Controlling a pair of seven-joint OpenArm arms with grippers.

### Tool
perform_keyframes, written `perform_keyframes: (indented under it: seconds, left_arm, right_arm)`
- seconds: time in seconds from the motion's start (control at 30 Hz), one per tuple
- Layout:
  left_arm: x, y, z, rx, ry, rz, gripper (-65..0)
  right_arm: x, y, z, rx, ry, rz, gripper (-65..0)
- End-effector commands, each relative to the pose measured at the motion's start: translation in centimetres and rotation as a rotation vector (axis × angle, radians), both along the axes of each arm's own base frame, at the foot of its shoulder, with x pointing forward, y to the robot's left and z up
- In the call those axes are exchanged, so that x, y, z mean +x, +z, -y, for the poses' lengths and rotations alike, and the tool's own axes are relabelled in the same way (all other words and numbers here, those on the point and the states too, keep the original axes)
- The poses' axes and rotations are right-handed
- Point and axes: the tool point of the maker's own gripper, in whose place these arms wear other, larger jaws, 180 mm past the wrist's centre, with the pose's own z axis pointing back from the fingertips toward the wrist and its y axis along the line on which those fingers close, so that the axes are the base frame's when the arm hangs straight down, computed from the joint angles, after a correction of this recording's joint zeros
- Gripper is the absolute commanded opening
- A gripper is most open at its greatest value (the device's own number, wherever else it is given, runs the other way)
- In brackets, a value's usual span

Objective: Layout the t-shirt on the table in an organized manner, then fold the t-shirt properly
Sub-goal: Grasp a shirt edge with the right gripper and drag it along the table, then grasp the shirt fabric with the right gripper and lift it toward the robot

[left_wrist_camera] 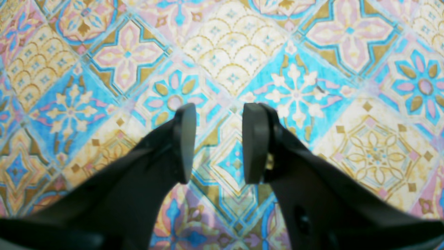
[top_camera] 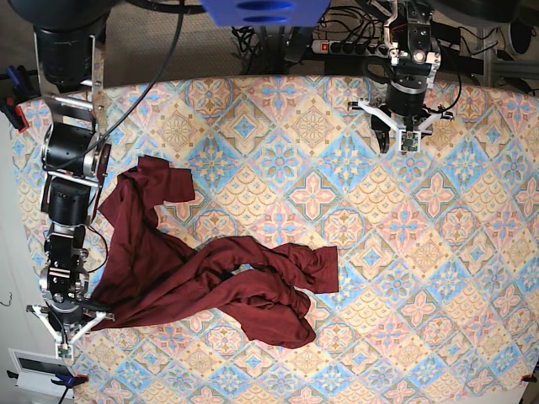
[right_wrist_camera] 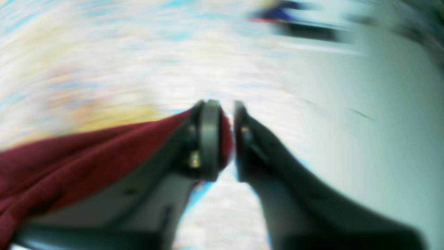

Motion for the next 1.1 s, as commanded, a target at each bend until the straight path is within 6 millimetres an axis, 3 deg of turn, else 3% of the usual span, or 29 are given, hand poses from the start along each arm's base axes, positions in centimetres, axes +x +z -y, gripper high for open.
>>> perform_keyframes:
  seconds: [0.0, 0.13, 0.17, 0.23, 0.4, 0.67, 0.9, 1.07]
  left_arm:
    - [0.3, 0.8, -0.1, 0.005, -0.002, 0.033, -42.5]
    - [0.2, 0.7, 0.3, -0.007, 0.008, 0.032, -42.5]
    - [0.2, 0.7, 0.4, -0.013, 0.014, 0.033, -42.5]
    - [0.2, 0.7, 0.4, -0.014, 0.015, 0.033, -42.5]
    - [0.3, 0.7, 0.4, -0.016, 0.014, 0.034, -42.5]
    - [0.6, 0.9, 0.5, -0.016, 0.012, 0.045, -42.5]
    - [1.0, 1.2, 0.5, -0.014, 0.011, 0.056, -42.5]
    - [1.0, 1.2, 0.5, -0.016, 0.011, 0.057, -42.5]
  right_arm:
    - [1.1, 3.7, 1.0, -0.041, -0.02, 0.088, -46.2]
    - [0.8, 4.3, 1.9, -0.1, -0.048, 0.091, -30.3]
    - [0.5, 4.2, 1.9, -0.108, -0.047, 0.094, -29.0]
    - [-0.9, 2.3, 1.7, -0.135, -0.034, 0.074, -29.0]
    - [-5.9, 0.6, 0.7, -0.218, -0.011, 0.029, -28.9]
    - [-12.4, -2.9, -4.1, -0.28, 0.198, -0.13, -29.0]
    - [-16.0, -7.2, -8.6, -0.257, 0.345, -0.253, -29.0]
    - [-18.6, -9.1, -11.7, -0.264, 0.437, -0.296, -29.0]
